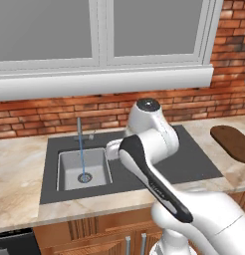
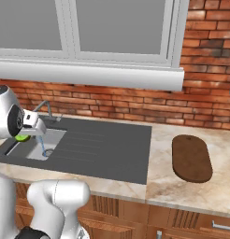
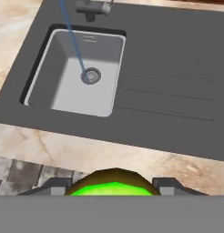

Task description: Pick the kiwi from the sink and place it on the cutting board to airdry. Then turn off the sink faucet.

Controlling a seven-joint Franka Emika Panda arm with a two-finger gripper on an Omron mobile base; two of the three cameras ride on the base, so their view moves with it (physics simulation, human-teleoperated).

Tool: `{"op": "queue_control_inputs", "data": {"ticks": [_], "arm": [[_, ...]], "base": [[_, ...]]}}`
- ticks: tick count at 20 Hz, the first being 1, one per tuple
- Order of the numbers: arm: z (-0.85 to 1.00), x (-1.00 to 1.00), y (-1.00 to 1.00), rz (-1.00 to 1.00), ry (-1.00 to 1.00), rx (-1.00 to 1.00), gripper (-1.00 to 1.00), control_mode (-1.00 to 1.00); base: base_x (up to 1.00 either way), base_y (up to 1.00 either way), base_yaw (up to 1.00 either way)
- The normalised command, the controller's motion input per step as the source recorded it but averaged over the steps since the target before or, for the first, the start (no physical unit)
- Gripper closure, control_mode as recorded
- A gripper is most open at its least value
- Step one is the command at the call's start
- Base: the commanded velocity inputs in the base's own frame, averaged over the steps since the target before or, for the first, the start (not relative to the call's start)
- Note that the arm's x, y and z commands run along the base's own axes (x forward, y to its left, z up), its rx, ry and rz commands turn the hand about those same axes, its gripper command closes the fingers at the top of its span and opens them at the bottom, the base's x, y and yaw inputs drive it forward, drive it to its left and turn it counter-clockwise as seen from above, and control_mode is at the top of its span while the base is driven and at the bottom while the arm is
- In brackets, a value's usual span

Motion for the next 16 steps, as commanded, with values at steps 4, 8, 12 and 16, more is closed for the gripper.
{"op": "queue_control_inputs", "data": {"ticks": [4, 8, 12, 16], "arm": [[0.52, -0.69, -0.62, 0.0, -0.03, 0.01, 1.0, -1.0], [0.46, -0.72, -0.69, 0.0, -0.04, 0.0, 1.0, -1.0], [0.4, -0.73, -0.74, 0.0, -0.05, 0.0, 1.0, -1.0], [0.36, -0.68, -0.77, 0.0, -0.01, 0.0, 1.0, -1.0]], "base": [[0.0, 0.0, 0.0], [0.0, 0.0, 0.0], [0.0, 0.0, 0.0], [0.0, 0.0, 0.0]]}}
